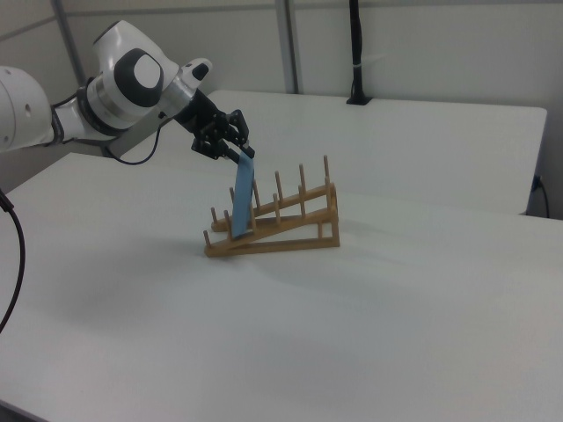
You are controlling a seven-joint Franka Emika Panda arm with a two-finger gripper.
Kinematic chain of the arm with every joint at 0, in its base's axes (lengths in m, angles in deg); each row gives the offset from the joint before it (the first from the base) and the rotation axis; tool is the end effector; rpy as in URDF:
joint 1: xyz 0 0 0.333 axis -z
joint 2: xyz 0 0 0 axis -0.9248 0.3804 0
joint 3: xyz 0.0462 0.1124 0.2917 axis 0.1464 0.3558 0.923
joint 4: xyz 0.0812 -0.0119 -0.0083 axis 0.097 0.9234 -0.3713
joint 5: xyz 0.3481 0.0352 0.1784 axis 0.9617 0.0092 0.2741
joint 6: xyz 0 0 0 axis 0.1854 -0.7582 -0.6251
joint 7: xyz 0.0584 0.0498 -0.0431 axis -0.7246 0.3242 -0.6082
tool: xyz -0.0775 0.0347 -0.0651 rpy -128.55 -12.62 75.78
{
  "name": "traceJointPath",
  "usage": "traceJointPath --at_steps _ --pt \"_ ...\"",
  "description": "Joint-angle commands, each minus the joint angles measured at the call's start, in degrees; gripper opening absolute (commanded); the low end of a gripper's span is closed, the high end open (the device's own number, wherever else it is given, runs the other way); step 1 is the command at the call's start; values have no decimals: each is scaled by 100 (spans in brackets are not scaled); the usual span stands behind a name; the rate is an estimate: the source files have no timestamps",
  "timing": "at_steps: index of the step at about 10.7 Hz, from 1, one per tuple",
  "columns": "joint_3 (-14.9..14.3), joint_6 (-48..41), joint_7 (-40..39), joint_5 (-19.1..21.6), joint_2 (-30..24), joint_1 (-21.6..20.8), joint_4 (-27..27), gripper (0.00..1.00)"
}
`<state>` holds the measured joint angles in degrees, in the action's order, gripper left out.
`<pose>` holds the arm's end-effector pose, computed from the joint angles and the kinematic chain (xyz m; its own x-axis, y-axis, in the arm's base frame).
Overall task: Pick plate from plate rack
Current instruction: 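Lower the gripper and close it on the blue plate's rim, then lift the blue plate out of the rack and carry it aside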
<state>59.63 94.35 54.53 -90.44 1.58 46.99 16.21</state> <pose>0.7070 0.0836 0.4934 0.8912 0.3880 0.2348 0.2174 -0.8199 0.5296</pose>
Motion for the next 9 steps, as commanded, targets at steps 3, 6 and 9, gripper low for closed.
traceJointPath --at_steps 3,6,9 --pt "-70 71 73 -392 40 -123 -47 9" --pt "-61 62 73 -638 40 -158 6 0" --pt "-53 35 64 -963 -65 -220 -29 0"
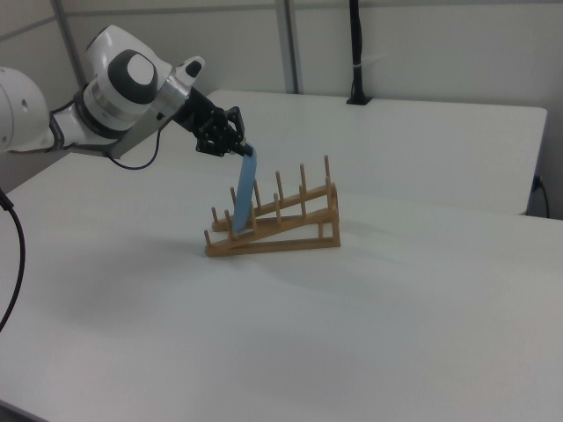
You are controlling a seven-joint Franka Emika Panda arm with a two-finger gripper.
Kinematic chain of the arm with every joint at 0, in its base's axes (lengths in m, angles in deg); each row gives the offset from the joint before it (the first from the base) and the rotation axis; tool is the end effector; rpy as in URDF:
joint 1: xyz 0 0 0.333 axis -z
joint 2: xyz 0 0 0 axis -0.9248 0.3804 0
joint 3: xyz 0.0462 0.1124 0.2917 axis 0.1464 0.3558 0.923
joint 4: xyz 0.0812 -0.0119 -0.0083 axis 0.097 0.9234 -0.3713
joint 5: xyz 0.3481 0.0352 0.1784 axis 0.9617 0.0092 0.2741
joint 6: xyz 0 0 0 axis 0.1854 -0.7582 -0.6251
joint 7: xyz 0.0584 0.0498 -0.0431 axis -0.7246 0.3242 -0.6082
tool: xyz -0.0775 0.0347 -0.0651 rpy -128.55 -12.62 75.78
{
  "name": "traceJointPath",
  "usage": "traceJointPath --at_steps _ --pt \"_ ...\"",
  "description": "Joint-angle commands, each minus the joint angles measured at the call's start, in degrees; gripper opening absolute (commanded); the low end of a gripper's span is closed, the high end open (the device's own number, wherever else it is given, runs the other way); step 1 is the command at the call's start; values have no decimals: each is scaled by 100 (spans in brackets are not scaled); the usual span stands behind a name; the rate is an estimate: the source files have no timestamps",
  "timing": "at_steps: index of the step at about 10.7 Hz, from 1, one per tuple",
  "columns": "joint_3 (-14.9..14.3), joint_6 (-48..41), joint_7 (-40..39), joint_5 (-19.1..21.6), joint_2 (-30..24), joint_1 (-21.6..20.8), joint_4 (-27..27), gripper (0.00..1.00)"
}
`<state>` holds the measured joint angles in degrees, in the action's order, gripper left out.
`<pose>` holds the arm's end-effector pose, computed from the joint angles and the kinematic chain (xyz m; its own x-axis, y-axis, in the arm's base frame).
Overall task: Pick plate from plate rack
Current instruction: 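Lift the blue plate out of the rack and carry it aside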
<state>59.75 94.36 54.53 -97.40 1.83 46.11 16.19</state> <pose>0.7074 0.0925 0.4931 0.8679 0.4583 0.1916 0.2535 -0.7404 0.6225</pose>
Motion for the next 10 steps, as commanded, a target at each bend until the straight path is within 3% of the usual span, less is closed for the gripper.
traceJointPath --at_steps 1,4,5,7,9,10 --pt "-73 26 82 -381 -160 -132 -35 0" --pt "-64 18 117 -243 -546 -45 -62 0" --pt "-64 9 109 115 -652 -27 -53 0" --pt "-64 -44 100 1465 -950 217 -18 0" --pt "-82 -708 -127 3387 -1188 682 26 0" --pt "-91 -1051 -572 4154 -1224 946 148 0"
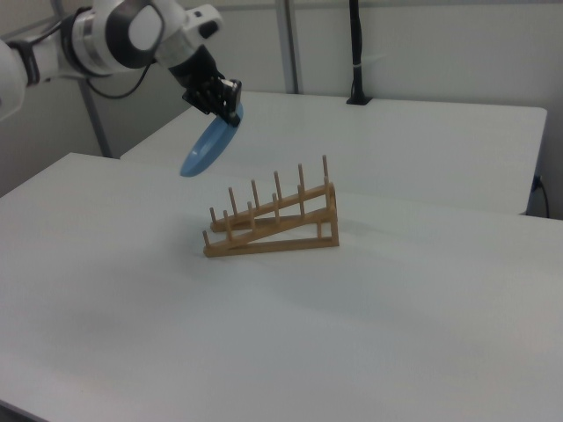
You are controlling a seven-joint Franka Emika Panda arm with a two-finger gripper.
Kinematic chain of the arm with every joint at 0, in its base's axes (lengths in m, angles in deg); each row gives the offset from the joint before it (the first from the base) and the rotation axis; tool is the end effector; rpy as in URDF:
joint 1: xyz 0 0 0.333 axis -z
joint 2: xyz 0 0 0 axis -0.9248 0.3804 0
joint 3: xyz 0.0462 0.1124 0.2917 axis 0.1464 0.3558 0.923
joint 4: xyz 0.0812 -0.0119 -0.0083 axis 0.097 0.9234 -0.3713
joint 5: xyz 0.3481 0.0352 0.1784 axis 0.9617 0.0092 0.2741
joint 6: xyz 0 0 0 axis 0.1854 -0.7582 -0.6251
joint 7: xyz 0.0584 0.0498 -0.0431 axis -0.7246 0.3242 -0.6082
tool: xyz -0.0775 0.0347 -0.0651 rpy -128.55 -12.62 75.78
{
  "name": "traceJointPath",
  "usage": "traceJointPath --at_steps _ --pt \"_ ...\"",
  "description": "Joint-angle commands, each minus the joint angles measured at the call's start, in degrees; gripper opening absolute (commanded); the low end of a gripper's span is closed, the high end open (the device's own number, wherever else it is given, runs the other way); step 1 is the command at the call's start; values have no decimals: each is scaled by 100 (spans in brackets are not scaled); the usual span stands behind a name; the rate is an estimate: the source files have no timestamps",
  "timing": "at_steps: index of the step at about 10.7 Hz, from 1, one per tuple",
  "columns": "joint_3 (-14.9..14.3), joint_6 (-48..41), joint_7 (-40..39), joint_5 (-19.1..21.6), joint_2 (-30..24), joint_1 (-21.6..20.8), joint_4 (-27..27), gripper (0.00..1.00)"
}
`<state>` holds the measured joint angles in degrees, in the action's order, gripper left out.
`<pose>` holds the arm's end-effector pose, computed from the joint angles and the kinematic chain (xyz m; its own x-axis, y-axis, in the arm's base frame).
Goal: Pick plate from plate rack
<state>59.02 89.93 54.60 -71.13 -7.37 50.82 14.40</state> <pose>0.6745 0.0308 0.6016 0.9044 0.1138 0.4113 0.0309 -0.9787 0.2029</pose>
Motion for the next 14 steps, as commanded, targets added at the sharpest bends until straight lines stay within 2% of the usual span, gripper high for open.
traceJointPath --at_steps 1,3,4,6,8,11,14 --pt "-44 -1108 -1037 2031 -348 756 389 0" --pt "-141 -2234 -2012 2562 -374 1249 643 0" --pt "-272 -2482 -2487 2572 -375 1408 845 0" --pt "-308 -2581 -3323 2511 -278 1785 1118 0" --pt "-492 -2267 -3808 2353 28 1848 1382 0" --pt "-519 -1056 -3898 2318 608 1849 1759 0" --pt "-519 -815 -3915 2318 917 1857 1849 0"
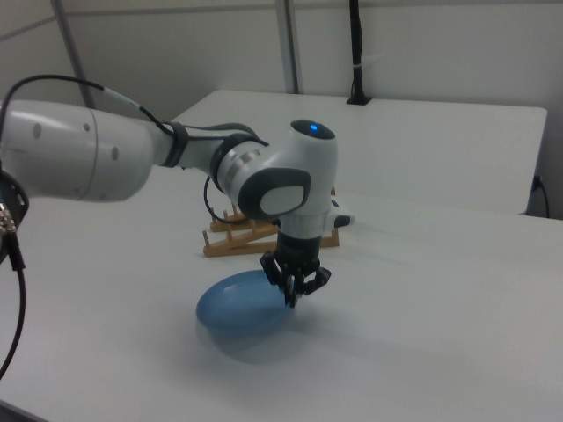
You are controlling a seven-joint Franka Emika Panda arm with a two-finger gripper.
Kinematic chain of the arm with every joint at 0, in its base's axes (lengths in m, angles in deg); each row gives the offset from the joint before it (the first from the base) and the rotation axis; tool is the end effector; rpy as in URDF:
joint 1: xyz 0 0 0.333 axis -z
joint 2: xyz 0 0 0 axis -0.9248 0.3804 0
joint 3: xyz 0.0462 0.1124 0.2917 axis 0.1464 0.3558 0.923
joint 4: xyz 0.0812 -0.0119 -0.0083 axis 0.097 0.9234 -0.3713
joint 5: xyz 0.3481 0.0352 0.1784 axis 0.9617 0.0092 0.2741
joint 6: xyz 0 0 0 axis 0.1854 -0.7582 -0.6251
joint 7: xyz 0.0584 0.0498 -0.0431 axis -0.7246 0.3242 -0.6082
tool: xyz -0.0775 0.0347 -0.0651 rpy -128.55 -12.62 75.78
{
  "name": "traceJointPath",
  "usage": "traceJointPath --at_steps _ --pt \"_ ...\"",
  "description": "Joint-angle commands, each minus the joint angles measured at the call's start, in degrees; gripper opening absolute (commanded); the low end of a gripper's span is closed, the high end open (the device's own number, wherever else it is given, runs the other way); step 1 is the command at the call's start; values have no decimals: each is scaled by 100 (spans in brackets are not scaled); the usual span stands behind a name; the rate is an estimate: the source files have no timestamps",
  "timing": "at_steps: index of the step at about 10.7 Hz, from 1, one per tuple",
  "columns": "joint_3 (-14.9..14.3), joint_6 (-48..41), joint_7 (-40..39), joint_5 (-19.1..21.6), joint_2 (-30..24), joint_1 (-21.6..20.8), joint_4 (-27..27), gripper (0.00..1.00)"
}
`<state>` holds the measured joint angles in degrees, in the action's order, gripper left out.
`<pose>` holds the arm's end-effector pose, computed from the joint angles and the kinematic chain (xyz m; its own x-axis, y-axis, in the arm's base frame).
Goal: Pick plate from plate rack
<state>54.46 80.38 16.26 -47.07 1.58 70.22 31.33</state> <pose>0.6046 -0.2131 0.3455 0.9850 0.1575 -0.0701 0.1427 -0.9731 -0.1807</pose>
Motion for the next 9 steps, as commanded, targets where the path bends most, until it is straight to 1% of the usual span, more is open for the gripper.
traceJointPath --at_steps 1,3,4,5,6,7,8,9 --pt "-63 140 -73 -89 40 -74 155 0" --pt "-72 140 -55 -89 49 -65 181 58" --pt "-124 140 -38 -97 40 -65 199 82" --pt "-151 123 -3 -106 31 -65 190 100" --pt "-151 79 32 -159 -21 -91 173 100" --pt "-151 70 390 -420 -143 -161 147 100" --pt "-82 35 1054 -797 -423 -249 120 100" --pt "-37 -122 1557 -1027 -756 -432 129 100"
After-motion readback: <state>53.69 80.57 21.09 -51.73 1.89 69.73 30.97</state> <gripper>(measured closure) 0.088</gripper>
